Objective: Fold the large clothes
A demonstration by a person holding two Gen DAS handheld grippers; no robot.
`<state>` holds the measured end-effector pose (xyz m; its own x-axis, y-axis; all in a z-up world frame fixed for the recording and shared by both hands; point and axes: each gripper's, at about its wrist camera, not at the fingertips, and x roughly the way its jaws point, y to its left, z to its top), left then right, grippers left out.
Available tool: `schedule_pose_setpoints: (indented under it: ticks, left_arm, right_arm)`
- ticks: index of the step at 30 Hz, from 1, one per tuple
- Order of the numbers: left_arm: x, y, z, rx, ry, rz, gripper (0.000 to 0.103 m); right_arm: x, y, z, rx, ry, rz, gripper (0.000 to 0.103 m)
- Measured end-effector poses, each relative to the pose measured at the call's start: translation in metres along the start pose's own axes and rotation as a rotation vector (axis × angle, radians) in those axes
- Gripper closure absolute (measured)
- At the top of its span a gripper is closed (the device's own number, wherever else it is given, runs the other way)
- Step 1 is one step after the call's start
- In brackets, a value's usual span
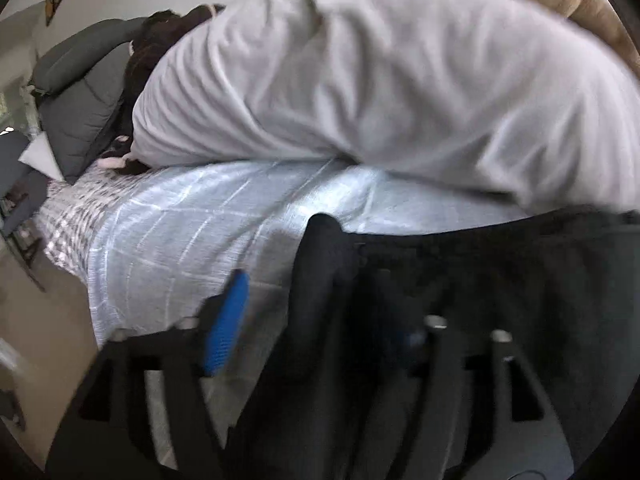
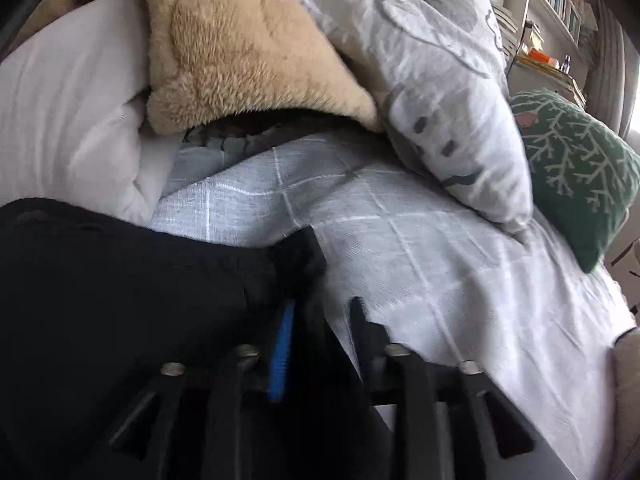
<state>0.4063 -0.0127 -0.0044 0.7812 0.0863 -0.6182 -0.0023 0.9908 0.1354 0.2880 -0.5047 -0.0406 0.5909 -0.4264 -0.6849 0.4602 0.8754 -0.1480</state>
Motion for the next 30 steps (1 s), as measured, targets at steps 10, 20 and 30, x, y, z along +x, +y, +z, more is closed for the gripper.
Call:
schedule_pose_setpoints:
  ticks: [10, 20, 30]
  left_arm:
    - [-0.124, 0.01, -0.038, 0.085, 0.133, -0.178, 0.016]
    - [-0.22, 0.054, -0.104, -0.14, 0.328, -0.311, 0.014]
    - [-0.182, 0.058, -0.172, -0.343, 0.524, -0.358, 0.006]
  right_arm:
    - [-0.142, -0.039, -0.065, -0.059, 0.016, 0.128, 0.04]
    - [-0.249, -0.075, -0.139, 0.104, 0.052, 0.274, 0.02]
    - [-0.239, -0.075, -0.199, 0.233, 0.207, 0.331, 0.019]
